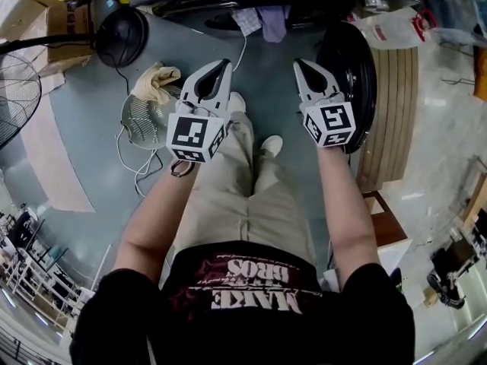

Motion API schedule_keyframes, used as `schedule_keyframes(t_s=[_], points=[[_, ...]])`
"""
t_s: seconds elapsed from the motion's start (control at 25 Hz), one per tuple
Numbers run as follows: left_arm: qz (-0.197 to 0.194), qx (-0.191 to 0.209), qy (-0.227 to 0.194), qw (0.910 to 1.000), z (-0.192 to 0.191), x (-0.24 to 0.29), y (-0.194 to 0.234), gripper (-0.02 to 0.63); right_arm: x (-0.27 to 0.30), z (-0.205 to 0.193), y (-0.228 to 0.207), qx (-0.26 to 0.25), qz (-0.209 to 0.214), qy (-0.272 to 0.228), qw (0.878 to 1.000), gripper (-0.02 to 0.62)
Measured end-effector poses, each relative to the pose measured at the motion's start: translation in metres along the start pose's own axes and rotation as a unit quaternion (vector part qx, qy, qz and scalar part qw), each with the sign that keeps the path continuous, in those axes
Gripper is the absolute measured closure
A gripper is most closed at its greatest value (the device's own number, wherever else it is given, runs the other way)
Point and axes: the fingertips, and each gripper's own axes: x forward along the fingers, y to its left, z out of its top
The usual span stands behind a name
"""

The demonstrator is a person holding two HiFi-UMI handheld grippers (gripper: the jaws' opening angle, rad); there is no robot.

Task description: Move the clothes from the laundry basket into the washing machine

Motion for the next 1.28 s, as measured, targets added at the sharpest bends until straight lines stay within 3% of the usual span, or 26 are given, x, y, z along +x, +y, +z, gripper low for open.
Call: schedule_keyframes(t_s=[0.36, 1.28], points=[[0.024, 0.022, -0.055, 0.9979, 0.068, -0.035, -0.016, 0.601, -0.046, 0.053, 0.019, -0.026, 0.003, -0.016, 1.0, 0.592], [0.075, 0.041, -0.118, 0.9894, 0.189, -0.142, -0.043, 0.601, -0.136, 0.186, 0.065, -0.076, 0.017, -0.059, 0.995, 0.592]])
